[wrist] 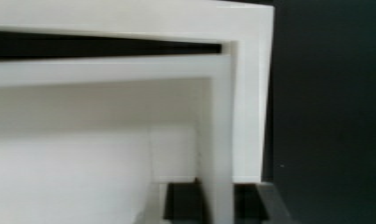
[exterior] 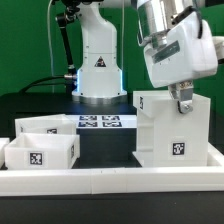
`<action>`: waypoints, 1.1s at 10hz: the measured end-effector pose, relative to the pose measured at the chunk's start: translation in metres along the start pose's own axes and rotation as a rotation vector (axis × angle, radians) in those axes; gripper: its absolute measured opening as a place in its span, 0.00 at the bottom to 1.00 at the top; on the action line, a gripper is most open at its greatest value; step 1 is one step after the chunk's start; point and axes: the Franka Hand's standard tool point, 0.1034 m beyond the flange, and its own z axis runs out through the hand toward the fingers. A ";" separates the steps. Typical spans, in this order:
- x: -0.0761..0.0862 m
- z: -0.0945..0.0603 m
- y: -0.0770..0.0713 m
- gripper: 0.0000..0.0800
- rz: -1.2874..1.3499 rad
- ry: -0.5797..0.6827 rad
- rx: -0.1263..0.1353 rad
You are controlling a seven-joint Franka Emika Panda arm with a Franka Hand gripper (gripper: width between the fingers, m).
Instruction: Assemble drawer
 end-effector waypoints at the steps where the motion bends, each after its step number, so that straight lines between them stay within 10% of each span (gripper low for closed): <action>1: 0.000 0.003 -0.005 0.06 0.033 -0.008 -0.004; 10: -0.010 0.013 -0.029 0.06 0.036 -0.042 -0.048; 11: -0.010 0.013 -0.031 0.20 0.033 -0.041 -0.044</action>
Offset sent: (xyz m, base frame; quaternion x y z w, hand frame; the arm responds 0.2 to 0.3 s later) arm 0.0333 0.0002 -0.0093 -0.0096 0.0013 0.0361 0.9993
